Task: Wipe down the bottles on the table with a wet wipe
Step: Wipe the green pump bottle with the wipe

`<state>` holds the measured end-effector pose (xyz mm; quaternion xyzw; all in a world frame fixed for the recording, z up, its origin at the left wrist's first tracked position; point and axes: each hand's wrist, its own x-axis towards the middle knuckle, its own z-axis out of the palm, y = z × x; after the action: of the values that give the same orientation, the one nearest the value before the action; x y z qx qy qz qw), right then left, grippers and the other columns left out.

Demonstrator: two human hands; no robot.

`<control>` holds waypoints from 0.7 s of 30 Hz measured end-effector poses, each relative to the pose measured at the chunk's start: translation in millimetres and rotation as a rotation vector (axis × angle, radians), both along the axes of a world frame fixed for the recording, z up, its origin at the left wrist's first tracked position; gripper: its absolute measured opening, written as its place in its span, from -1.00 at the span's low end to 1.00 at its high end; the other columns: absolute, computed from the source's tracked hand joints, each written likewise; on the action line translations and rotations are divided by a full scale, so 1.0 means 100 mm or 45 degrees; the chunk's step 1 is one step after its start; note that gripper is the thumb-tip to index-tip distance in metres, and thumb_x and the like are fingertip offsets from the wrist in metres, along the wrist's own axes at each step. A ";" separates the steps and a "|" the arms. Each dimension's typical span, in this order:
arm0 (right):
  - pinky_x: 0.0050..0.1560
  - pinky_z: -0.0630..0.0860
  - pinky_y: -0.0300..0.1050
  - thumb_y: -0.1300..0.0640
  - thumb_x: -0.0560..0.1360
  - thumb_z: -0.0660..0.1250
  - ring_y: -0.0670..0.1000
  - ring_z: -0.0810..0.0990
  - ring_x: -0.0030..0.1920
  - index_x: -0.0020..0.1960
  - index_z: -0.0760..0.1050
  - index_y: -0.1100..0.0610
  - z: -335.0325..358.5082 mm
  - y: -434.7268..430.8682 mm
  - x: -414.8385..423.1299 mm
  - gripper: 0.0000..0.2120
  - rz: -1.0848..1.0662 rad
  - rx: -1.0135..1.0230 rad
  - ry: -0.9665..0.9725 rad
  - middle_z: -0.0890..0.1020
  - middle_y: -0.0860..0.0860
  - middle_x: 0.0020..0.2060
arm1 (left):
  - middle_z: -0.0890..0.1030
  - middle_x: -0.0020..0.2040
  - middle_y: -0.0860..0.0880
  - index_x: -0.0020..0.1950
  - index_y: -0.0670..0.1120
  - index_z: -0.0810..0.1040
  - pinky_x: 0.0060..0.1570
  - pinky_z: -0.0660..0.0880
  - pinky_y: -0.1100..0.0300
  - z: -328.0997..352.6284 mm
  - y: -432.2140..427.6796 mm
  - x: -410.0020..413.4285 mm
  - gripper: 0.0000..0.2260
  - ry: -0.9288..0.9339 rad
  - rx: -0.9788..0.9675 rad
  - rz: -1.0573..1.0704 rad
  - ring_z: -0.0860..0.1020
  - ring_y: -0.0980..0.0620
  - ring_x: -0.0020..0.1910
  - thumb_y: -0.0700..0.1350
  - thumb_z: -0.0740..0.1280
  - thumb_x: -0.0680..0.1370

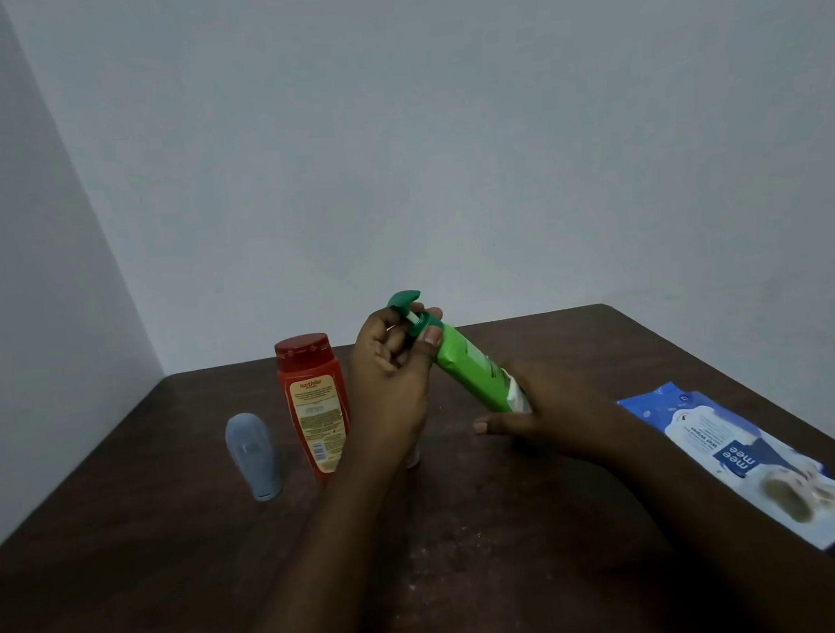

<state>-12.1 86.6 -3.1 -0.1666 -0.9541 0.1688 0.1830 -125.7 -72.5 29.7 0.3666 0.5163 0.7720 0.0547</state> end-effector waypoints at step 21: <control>0.53 0.24 -0.18 -0.36 0.62 0.08 -0.24 0.20 0.56 0.68 0.02 -0.07 0.09 -0.13 0.16 -0.27 0.275 -0.161 0.104 0.16 -0.19 0.62 | 0.70 0.07 -0.11 0.32 -0.21 0.48 0.10 0.59 0.14 0.04 0.07 -0.07 -0.78 -0.334 0.424 -0.194 0.64 0.01 0.08 -0.32 0.25 0.67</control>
<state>4.4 73.4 5.6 -0.0670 -0.9457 0.2539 0.1915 -132.9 -65.2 34.1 0.3052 0.3411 0.8812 0.1184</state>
